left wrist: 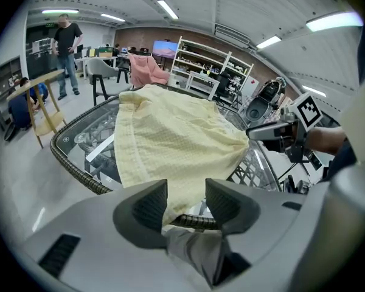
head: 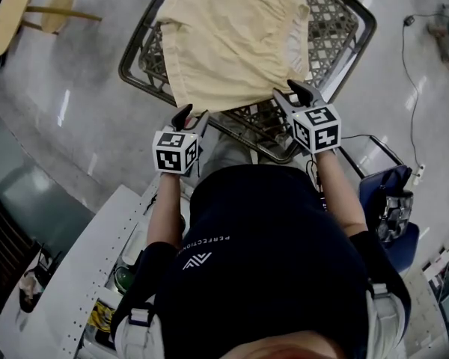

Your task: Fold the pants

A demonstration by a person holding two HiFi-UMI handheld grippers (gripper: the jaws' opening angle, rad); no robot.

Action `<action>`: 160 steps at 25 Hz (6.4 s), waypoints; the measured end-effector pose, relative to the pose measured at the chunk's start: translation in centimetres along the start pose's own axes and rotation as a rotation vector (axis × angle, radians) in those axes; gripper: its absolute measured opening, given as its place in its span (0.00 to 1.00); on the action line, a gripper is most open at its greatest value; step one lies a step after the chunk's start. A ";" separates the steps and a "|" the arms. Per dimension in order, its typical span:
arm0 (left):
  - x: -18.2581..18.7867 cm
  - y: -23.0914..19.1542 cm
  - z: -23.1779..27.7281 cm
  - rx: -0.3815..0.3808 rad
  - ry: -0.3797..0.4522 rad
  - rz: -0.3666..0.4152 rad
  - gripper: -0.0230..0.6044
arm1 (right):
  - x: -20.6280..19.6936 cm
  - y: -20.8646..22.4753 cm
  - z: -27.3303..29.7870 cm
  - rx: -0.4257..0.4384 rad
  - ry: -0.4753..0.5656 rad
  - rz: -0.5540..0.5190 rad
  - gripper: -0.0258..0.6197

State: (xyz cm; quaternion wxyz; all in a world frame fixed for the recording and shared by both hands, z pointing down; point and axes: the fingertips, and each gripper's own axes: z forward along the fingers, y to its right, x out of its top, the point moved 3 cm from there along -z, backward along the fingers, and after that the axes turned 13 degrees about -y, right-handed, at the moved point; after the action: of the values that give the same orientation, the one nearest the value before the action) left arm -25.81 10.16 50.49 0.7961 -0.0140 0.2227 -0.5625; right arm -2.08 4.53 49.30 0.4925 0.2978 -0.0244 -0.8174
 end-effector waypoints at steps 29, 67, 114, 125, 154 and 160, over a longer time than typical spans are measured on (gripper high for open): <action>-0.1 -0.1 3.1 0.044 -0.209 0.232 0.39 | -1.1 3.4 3.7 -0.119 -0.150 0.032 0.33; 3.8 -1.1 0.4 0.136 -0.072 0.141 0.06 | -0.8 2.1 2.0 -0.135 -0.136 0.003 0.11; 18.8 -4.5 -2.9 0.120 0.055 0.388 0.06 | 6.3 1.7 -0.5 -0.239 0.038 0.115 0.11; 26.1 -6.0 -1.7 0.076 0.044 0.475 0.06 | 10.4 3.9 0.0 -0.302 0.068 0.205 0.11; 39.4 -4.1 5.5 0.059 0.023 0.573 0.06 | 15.1 13.0 -0.3 -0.384 0.139 0.340 0.11; 39.7 -4.8 7.4 0.093 0.003 0.585 0.06 | 15.3 14.0 0.7 -0.386 0.151 0.369 0.11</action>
State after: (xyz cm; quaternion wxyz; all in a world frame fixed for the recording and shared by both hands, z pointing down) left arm -16.64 -29.12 45.01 0.9239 0.0884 0.1924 -0.3186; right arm 3.48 -15.43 47.45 0.6810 0.2490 0.1145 -0.6791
